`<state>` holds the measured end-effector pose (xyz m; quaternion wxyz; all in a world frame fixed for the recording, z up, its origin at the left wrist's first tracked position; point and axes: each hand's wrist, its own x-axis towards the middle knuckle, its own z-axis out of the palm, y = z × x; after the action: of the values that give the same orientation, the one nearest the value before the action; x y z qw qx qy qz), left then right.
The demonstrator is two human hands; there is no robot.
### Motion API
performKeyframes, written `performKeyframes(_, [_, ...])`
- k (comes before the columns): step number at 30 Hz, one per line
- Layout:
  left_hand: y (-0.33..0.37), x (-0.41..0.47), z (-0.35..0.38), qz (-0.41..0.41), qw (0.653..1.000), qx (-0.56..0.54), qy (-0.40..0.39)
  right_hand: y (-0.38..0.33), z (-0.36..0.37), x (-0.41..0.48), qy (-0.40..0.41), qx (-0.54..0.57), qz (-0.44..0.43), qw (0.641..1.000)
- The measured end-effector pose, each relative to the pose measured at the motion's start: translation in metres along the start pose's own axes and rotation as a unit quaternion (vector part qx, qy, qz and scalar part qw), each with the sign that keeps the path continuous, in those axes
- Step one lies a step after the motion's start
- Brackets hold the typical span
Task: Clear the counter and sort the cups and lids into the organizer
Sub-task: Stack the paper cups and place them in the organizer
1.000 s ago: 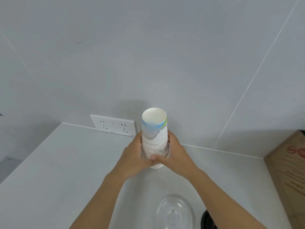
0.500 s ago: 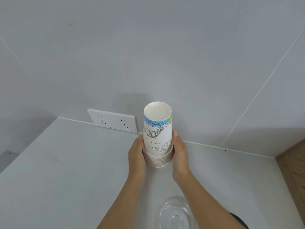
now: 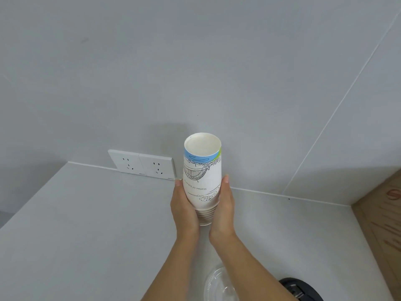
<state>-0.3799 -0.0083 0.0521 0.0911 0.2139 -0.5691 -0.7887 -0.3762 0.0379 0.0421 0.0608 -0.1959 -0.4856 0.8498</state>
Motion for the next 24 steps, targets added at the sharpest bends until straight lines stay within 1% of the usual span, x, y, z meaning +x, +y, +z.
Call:
performKeyframes(6, [0.042,-0.021,0.006,0.025,0.999,-0.012,-0.034,-0.039,0.009,-0.019,-0.038,-0.018,-0.048,0.998])
performKeyframes(8, [0.062,-0.032,0.011,0.04,0.998,-0.024,-0.049,-0.058,0.013,-0.029,-0.053,-0.02,-0.076,0.995])
performKeyframes(11, [0.088,-0.051,0.019,0.059,0.994,-0.04,-0.077,-0.086,0.015,-0.046,-0.06,-0.024,-0.108,0.992])
performKeyframes(17, [0.127,-0.106,0.05,0.088,0.984,-0.076,-0.135,-0.155,0.001,-0.087,-0.055,-0.036,-0.18,0.981])
performKeyframes(24, [0.145,-0.174,0.102,0.11,0.968,-0.105,-0.201,-0.226,-0.042,-0.124,-0.008,-0.065,-0.274,0.959])
